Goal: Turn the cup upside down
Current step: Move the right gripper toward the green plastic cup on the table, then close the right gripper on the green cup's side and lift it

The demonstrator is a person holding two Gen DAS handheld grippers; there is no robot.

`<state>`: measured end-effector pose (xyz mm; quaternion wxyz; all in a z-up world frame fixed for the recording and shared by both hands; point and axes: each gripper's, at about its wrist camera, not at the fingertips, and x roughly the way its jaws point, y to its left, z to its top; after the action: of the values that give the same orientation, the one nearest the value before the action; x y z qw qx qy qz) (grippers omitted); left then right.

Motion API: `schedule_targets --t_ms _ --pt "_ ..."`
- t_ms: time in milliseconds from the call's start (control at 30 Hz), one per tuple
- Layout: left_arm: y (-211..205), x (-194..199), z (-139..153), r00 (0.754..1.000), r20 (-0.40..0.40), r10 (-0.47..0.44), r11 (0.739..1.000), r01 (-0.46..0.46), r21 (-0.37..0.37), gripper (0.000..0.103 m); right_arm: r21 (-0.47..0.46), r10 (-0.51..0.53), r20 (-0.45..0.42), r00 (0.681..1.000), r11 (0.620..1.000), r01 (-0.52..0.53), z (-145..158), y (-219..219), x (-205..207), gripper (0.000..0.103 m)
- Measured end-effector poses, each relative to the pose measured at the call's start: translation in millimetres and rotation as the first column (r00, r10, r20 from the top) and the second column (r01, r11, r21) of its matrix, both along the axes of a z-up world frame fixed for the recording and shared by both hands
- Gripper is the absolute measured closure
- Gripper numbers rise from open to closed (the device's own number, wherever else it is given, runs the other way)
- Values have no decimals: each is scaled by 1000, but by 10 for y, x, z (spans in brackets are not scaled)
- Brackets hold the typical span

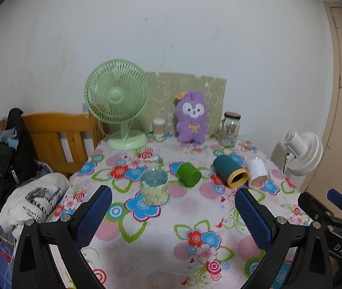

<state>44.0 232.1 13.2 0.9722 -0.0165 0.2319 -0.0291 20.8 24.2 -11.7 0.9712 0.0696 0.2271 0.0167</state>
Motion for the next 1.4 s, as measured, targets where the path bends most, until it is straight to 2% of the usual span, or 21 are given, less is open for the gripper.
schedule_targets --t_ms 133,267,433,567,700,867,1000,1233,1400 --pt "46 119 -109 1000 -24 -3 999 4 32 0 -29 28 -33 999 999 -29 -75 86 146 0" --pt "63 303 -230 999 -37 -21 991 26 132 0 -61 79 -70 994 995 -83 -142 188 356 0" --pt "85 566 -370 996 -69 -52 973 66 222 0 -110 136 -97 986 983 -146 -216 351 658 0" --pt "87 777 -465 992 -103 -69 963 94 252 0 -113 184 -124 975 974 -198 -272 428 920 0" --pt "74 1015 -561 987 -139 -86 946 125 299 0 -166 215 -181 960 955 -246 -318 591 1250 0" --pt "-3 1342 -643 977 -162 -139 894 194 405 0 -208 282 -213 936 922 -325 -340 819 1572 0" --pt "-53 1638 -739 965 -194 -176 840 250 481 0 -217 347 -276 897 886 -409 -434 988 1926 0" --pt "-148 1999 -875 921 -289 -262 754 382 535 0 -114 390 -342 855 886 -450 -601 1004 2436 0" --pt "-225 2115 -980 897 -342 -280 710 433 555 0 -88 415 -375 829 874 -477 -786 1013 2643 3"
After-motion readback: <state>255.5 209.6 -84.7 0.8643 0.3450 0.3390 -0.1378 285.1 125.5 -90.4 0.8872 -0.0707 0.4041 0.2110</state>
